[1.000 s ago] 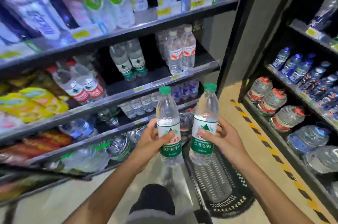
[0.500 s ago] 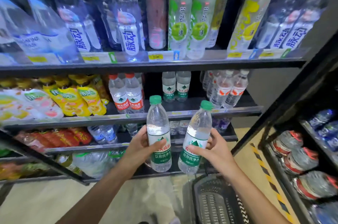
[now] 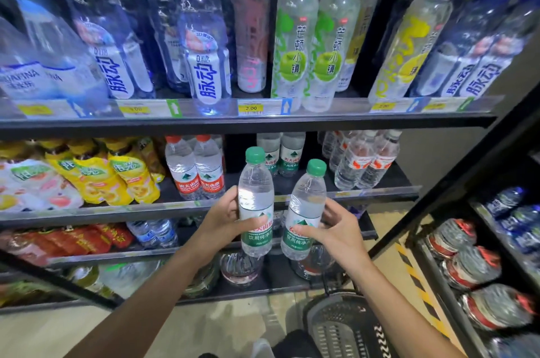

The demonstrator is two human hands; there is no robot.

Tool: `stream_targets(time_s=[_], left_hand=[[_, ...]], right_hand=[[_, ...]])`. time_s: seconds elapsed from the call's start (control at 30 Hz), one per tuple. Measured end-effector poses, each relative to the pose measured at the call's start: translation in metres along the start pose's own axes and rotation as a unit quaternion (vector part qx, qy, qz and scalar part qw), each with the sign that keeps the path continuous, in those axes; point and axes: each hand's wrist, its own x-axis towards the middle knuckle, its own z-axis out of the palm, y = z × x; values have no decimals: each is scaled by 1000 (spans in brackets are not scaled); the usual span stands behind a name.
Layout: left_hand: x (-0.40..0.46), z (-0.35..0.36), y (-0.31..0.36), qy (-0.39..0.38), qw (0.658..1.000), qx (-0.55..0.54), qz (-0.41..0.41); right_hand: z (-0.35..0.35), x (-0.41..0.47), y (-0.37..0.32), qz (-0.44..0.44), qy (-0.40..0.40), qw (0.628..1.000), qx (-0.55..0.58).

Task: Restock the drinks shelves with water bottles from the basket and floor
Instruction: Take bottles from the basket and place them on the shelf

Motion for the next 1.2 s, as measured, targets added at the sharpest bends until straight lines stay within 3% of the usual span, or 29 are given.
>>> stream_targets(time_s=[0.17, 0.63, 0.97, 1.2], left_hand=[[20, -5, -1, 28, 1000, -7, 3], [59, 1, -1, 126, 989, 53, 59], [72, 0, -9, 148, 982, 78, 83], [83, 0, -12, 150, 978, 79, 123]], right_hand=[[-6, 22, 2, -23, -3, 1000, -12], [-3, 107, 22, -93, 91, 989, -65], [-3, 153, 53, -46, 81, 983, -157], [1, 162, 58, -87, 66, 973, -202]])
